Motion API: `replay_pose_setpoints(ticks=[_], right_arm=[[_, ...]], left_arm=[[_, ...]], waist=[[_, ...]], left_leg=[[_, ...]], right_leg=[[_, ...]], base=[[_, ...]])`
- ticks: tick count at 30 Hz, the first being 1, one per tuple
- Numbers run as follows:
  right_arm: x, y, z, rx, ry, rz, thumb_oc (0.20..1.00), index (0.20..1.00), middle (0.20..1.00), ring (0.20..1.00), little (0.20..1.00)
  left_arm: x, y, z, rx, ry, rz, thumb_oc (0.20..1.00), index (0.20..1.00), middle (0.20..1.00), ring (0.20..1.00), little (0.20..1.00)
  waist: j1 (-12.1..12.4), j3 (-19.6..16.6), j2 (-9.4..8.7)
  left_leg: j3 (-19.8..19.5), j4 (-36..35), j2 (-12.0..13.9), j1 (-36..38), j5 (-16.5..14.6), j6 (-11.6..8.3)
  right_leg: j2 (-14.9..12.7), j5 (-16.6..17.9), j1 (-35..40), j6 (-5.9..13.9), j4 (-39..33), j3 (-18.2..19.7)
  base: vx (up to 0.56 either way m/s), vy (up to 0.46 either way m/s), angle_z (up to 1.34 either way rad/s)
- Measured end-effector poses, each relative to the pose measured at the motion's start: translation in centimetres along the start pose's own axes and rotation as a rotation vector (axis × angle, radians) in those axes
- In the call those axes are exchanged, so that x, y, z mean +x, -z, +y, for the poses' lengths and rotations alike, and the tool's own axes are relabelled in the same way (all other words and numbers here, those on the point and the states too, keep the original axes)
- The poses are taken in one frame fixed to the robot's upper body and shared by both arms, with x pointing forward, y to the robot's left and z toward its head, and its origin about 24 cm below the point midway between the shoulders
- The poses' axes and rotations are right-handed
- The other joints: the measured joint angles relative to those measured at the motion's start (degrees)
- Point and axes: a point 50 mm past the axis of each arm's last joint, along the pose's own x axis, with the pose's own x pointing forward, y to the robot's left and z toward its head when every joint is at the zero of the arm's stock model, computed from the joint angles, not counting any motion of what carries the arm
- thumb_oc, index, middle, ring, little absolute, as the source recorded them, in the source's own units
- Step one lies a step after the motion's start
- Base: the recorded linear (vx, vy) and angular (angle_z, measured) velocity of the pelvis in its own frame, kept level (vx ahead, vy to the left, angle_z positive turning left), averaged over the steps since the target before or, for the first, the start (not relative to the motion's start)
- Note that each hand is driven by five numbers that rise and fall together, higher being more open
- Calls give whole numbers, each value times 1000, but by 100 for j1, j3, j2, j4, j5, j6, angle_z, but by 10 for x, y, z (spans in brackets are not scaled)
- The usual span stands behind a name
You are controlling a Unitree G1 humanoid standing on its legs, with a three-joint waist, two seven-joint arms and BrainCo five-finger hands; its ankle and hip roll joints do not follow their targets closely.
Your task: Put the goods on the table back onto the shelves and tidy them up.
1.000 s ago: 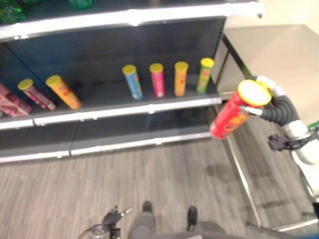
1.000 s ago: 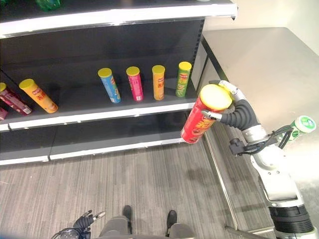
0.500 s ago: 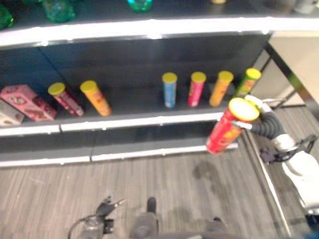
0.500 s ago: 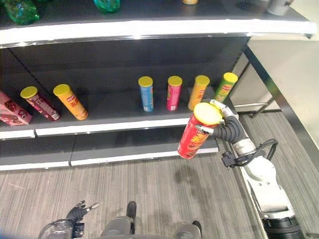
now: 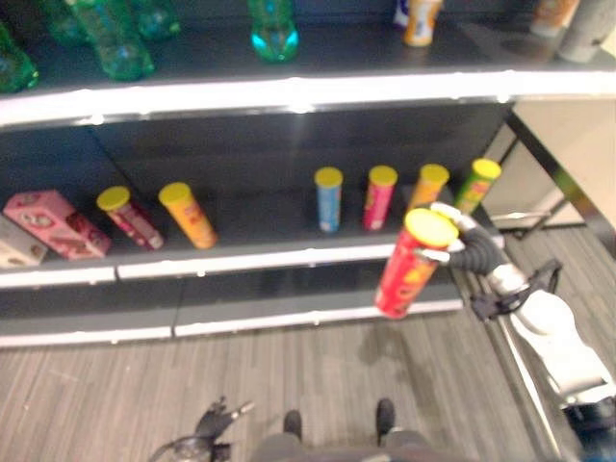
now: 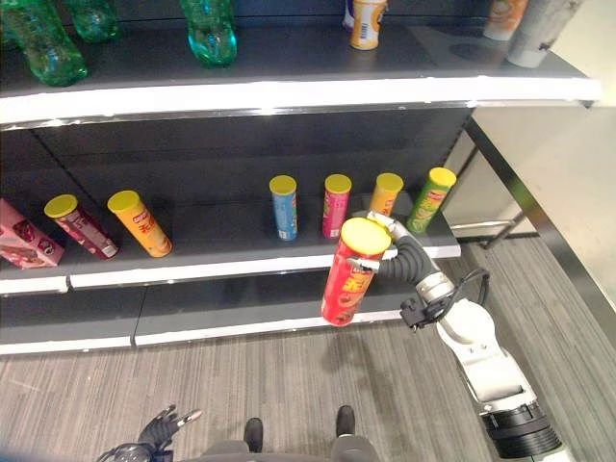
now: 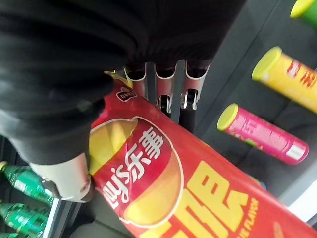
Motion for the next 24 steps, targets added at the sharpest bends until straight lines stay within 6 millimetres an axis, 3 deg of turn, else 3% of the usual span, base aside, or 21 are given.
replay_pose_setpoints(ticks=[2,4,5,8,11,14,16,17,19,24], right_arm=[[1,-1,-4,-28,-14,0,200,200,200,200,200],[1,-3,-10,-65,-22,3,200,200,200,200,200],[1,-3,-10,-67,-23,3,200,200,200,200,200],[1,-1,-2,-53,-52,7,200,200,200,200,200],[1,2,1,-45,-49,20,200,200,200,200,200],[3,2,2,-59,-31,15,200,200,200,200,200],[3,3,3,-54,-15,16,200,200,200,200,200],[4,3,5,-53,-13,19,200,200,200,200,200],[7,1,7,-52,-3,6,200,200,200,200,200],[10,1,10,-35,18,8,200,200,200,200,200]], left_arm=[[0,0,-4,4,13,-4,1000,1000,1000,1000,1000],[-1,4,-7,-2,20,10,1000,1000,1000,1000,1000],[-1,6,-7,-3,19,18,1000,1000,1000,1000,1000],[-2,10,-5,-3,10,32,1000,1000,1000,1000,1000],[-1,10,0,5,-3,40,1000,1000,1000,1000,1000],[-2,15,0,4,-11,68,1000,1000,1000,1000,1000],[-3,18,5,12,-23,82,1000,1000,1000,1000,1000],[-2,17,8,14,-30,78,1000,1000,1000,1000,1000],[-2,11,15,28,-45,64,1000,1000,1000,1000,1000],[-2,7,23,27,-75,46,1000,1000,1000,1000,1000]], waist=[[41,41,74],[4,101,251],[13,122,281],[-6,145,258],[11,212,87],[39,240,64],[36,247,3],[38,249,22],[109,247,4],[195,220,140]], left_leg=[[213,252,62,-118,-18,-20],[478,105,257,-70,-240,-61],[576,20,293,-61,-312,13],[763,-146,298,-81,-277,67],[746,-15,259,-180,-218,115],[455,340,337,-392,-403,77],[578,338,175,-341,-443,120],[633,319,111,-300,-422,265],[633,306,-76,-247,-477,372],[735,-359,-269,142,-256,554]], right_leg=[[-10,-11,43,-43,-33,-39],[74,-35,103,-99,-34,-141],[70,-32,72,-112,-33,-118],[7,-23,-36,-101,5,-90],[-58,-14,-14,-106,-33,-90],[-167,-2,4,-132,5,-58],[-371,-42,13,-139,17,19],[-426,-6,45,-106,10,35],[-592,75,27,-96,99,51],[-786,80,-106,-92,471,50]], base=[[153,91,21],[156,160,17],[153,197,2],[157,247,1],[152,271,12],[174,353,-7],[128,288,-2],[95,352,2],[93,456,-2],[63,284,-1]])
